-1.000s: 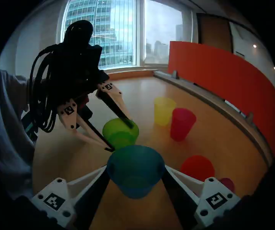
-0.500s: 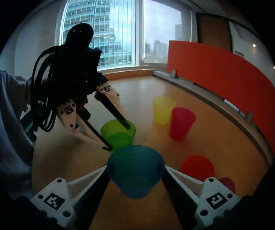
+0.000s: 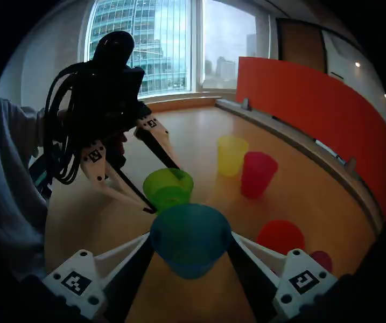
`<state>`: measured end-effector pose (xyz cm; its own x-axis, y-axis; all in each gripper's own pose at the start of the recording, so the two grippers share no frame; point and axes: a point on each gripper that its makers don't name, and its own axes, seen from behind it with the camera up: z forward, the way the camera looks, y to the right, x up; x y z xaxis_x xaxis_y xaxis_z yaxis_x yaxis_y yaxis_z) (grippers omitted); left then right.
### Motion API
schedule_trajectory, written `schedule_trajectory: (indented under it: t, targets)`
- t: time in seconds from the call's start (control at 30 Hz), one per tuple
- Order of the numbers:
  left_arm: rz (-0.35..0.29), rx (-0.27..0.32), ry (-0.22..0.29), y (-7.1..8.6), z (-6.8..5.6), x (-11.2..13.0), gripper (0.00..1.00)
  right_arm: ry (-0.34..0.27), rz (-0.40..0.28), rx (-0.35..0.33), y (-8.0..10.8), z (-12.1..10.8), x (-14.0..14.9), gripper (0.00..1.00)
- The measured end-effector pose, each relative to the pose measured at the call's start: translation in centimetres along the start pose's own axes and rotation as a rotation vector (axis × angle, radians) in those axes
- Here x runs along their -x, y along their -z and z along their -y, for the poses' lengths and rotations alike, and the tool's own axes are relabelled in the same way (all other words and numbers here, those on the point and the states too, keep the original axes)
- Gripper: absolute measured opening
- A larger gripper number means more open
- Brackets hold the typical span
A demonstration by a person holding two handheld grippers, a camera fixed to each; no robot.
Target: Pour water
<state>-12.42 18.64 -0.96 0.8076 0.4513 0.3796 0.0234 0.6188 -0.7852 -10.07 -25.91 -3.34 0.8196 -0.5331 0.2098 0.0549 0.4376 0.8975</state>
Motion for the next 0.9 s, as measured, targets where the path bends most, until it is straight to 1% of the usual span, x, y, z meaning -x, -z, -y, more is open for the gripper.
schedule_trajectory:
  t: [0.17, 0.37, 0.5, 0.57, 0.67, 0.9]
  targets:
    - [0.002, -0.01, 0.009, 0.9, 0.1, 0.6, 1.0, -0.01, 0.002, -0.003, -0.6, 0.2, 0.4, 0.92]
    - [0.009, -0.019, 0.012, 2.1, 0.2, 1.6, 1.0, -0.006, 0.005, 0.001, -1.6, 0.2, 0.8, 0.92]
    - [0.003, -0.026, 0.016, 2.8, 0.2, 1.8, 1.0, -0.005, 0.008, 0.004, -1.9, 0.2, 1.1, 0.92]
    - [0.001, -0.031, 0.019, 3.1, 0.3, 1.8, 1.0, -0.008, 0.011, 0.008, -2.1, 0.1, 1.2, 0.92]
    - [-0.005, -0.03, 0.017, 3.5, 0.0, 1.8, 1.0, -0.011, 0.009, 0.01, -2.1, 0.1, 1.3, 0.92]
    - [-0.005, -0.036, 0.001, 4.1, -0.3, 1.8, 1.0, -0.023, 0.009, 0.016, -2.0, 0.1, 1.7, 0.93]
